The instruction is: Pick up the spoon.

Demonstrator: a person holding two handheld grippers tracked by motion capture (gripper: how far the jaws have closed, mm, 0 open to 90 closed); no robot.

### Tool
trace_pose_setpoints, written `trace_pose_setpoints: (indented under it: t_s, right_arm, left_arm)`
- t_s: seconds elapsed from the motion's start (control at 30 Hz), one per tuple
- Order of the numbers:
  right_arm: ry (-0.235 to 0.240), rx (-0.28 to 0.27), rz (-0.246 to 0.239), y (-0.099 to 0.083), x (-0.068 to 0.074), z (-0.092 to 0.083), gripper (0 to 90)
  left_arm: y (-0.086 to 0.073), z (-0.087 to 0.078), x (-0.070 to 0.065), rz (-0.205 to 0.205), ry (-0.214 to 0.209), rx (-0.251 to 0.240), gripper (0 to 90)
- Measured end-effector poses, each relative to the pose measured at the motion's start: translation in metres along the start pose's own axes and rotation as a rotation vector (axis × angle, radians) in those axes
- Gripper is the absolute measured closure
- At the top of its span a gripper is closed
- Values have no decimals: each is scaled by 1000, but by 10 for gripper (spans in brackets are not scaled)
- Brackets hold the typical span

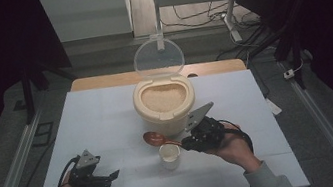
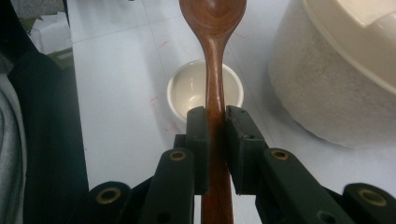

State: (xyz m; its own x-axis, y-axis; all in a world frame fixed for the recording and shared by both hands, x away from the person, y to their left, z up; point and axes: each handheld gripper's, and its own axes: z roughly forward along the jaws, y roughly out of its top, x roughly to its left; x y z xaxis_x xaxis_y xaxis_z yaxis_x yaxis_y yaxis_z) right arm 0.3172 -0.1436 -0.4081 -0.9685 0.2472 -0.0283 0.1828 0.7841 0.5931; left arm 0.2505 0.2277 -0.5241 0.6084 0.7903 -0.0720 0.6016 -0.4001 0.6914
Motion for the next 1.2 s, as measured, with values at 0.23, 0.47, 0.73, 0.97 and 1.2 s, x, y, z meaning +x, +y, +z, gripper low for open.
trace_pose_setpoints:
  t_s: [0.23, 0.47, 0.73, 0.97, 1.2]
  right_arm:
    - [6, 0, -29, 6, 7, 4, 798]
    - [7, 2, -35, 5, 7, 6, 798]
    - [4, -7, -35, 6, 7, 5, 798]
    - [4, -9, -45, 8, 9, 6, 798]
    - [6, -10, -57, 10, 12, 7, 798]
  left_arm:
    - [0, 0, 0, 3, -1, -1, 115]
    - [0, -1, 1, -2, -2, 0, 118]
    - [14, -17, -2, 24, -13, -43, 130]
    - [55, -48, -22, 120, -61, -138, 144]
    - [82, -53, -36, 170, -122, -166, 150]
